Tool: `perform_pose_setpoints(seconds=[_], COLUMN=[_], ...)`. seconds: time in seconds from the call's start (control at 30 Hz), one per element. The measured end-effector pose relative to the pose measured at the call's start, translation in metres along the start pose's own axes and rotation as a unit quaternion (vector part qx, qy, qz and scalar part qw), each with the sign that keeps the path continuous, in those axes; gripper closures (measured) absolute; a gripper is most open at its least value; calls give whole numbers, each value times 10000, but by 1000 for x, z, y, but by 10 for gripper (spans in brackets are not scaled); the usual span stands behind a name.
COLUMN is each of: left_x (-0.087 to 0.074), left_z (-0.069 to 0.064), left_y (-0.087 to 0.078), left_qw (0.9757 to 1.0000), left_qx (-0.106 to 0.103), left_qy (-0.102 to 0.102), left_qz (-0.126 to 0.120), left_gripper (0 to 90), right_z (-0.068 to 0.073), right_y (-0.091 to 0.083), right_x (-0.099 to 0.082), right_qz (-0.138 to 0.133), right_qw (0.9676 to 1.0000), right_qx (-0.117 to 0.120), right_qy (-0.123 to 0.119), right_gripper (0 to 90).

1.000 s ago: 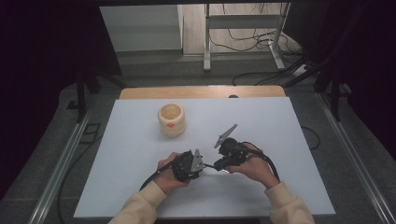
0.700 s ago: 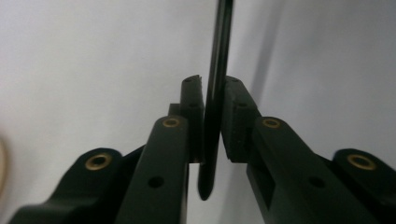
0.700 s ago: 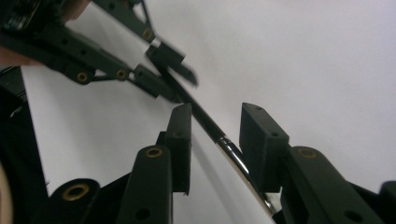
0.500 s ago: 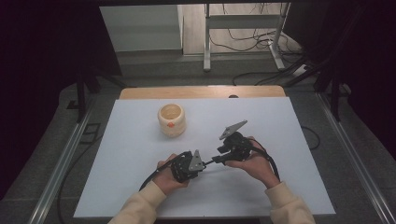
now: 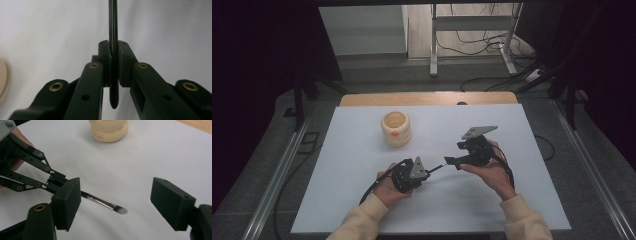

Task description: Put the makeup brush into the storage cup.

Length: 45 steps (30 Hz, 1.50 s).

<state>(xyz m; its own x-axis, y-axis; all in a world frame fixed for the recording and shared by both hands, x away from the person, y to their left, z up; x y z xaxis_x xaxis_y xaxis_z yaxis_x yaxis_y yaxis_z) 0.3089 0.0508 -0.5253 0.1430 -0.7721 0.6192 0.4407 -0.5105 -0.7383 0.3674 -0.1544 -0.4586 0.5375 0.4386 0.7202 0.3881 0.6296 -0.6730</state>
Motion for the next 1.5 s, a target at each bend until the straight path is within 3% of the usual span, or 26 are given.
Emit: perform_pose_setpoints(seconds=[0.37,0.53,0.73,0.9,1.27,1.5], left_x=[-3,-4,-6,-8,-11,-11], left_z=[5,8,11,13,16,17], left_y=[-6,-9,-11,-13,-18,-22], left_qw=[9997,9992,9986,9981,9971,9961], left_qx=[56,132,168,204,242,299], left_qy=[-239,-342,-473,-548,-676,-750], left_qz=[-83,-136,-183,-200,-261,-353], left_gripper=[828,828,828,828,828,828], right_z=[-7,-11,-20,-25,-37,-47], right_y=[-14,-25,-37,-45,-49,-46], right_x=[-4,-12,-20,-27,-47,-65], right_qz=[-344,-570,-738,-861,-853,-756], right_qw=[9992,9981,9963,9953,9942,9926], right_qx=[59,8,-39,-60,-244,-431], right_qy=[181,223,444,446,601,843], right_gripper=[220,203,194,187,185,185])
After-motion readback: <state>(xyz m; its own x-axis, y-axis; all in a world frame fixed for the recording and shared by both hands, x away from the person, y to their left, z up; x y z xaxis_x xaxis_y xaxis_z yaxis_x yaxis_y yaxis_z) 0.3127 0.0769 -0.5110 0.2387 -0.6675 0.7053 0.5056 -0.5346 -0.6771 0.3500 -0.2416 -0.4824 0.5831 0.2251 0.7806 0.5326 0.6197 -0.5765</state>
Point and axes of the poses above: each handheld gripper's, and its own axes: y roughly forward along the jaws, x roughly out of its top, z roughly to its left, the point moved 3 cm from there along y, roughly forward along the jaws, and after that the axes turned 7 degrees about y, right-handed, at the moved point
